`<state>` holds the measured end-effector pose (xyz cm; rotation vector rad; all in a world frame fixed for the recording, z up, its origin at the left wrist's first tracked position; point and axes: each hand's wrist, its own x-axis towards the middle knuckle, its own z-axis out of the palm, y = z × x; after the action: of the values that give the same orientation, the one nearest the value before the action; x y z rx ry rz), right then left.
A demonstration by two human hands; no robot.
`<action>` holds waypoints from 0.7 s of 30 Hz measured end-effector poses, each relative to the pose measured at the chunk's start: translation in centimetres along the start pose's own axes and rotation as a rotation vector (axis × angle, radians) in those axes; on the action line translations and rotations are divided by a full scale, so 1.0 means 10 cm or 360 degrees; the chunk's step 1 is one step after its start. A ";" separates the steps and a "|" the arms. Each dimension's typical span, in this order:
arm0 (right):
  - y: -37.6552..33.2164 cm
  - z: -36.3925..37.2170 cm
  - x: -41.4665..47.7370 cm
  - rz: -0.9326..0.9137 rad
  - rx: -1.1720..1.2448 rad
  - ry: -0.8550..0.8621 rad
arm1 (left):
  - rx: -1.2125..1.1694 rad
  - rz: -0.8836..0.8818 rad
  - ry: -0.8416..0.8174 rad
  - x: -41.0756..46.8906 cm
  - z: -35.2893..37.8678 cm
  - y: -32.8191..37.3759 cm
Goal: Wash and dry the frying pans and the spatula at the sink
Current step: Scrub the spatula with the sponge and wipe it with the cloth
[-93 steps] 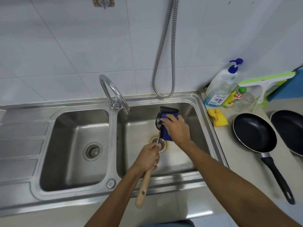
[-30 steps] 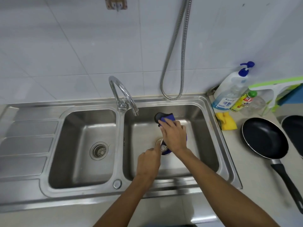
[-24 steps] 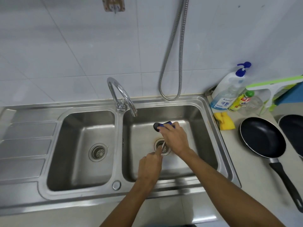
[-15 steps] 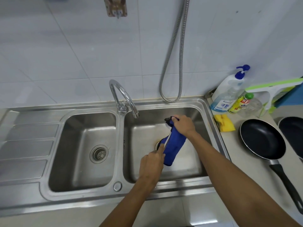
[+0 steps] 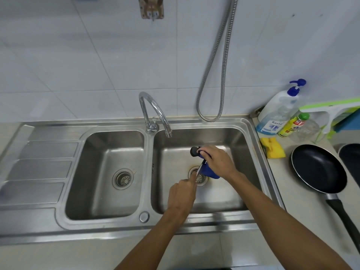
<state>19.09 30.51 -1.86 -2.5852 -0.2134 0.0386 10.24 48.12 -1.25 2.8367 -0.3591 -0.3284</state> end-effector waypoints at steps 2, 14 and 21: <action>-0.03 -0.01 -0.03 -0.0132 -0.0065 -0.0087 | -0.0003 0.0016 -0.0005 0.00 0.02 0.00; -0.35 -0.24 -0.09 -0.0063 0.0395 -0.0017 | -0.0596 0.0002 0.0059 0.11 -0.20 0.02; -0.41 -0.53 0.07 0.0450 0.0692 0.0742 | -0.1281 -0.0107 -0.0016 0.11 -0.24 -0.02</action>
<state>19.59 31.32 4.77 -2.0991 0.3017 -0.3702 11.94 48.54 0.73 2.0578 -0.0924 -0.3904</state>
